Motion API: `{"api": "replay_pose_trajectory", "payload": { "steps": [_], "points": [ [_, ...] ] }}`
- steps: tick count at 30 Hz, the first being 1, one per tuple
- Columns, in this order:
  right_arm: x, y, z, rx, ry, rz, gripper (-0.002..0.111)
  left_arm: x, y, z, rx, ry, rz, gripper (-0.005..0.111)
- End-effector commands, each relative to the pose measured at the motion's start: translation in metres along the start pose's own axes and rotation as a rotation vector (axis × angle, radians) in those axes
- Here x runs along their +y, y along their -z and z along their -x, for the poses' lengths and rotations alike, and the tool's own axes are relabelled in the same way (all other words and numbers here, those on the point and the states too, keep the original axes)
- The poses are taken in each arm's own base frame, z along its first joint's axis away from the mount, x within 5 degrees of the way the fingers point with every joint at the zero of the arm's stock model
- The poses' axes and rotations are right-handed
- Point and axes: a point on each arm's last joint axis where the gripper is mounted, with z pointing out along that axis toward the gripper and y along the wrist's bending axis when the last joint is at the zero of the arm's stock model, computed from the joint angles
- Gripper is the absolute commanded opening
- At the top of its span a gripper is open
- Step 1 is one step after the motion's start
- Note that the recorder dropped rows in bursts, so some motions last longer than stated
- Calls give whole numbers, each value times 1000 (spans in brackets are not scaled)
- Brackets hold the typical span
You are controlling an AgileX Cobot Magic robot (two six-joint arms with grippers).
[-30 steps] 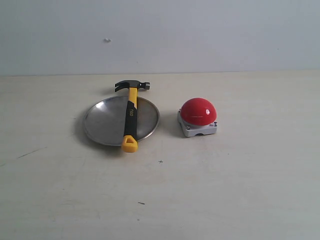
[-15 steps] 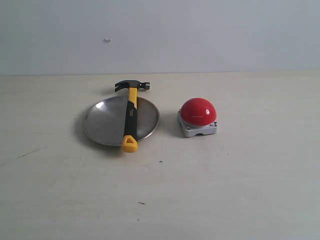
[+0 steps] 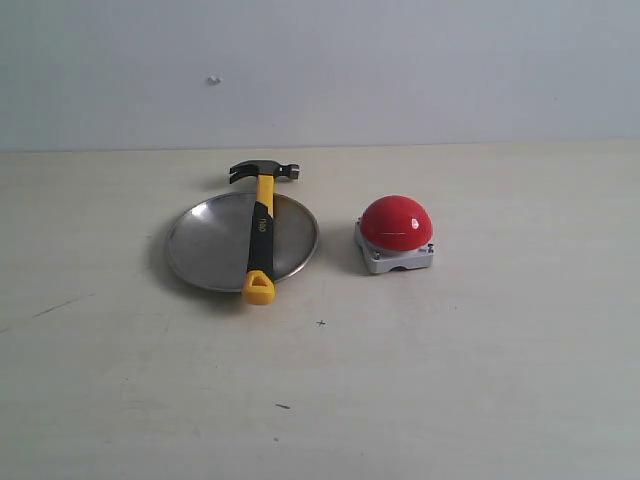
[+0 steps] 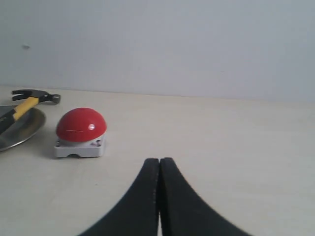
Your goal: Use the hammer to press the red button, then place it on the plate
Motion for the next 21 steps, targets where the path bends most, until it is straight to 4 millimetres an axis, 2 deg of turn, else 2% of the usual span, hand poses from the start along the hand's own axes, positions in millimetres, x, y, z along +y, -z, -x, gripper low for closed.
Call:
{"api": "replay_pose_trajectory", "payload": {
  "steps": [1, 21],
  "points": [
    [-6, 0, -3, 21, 0, -107, 0, 0, 0, 0, -8, 3, -4, 0],
    [-7, 0, -4, 32, -6, -125, 0, 0, 0, 0, -8, 3, -4, 0]
  ]
}}
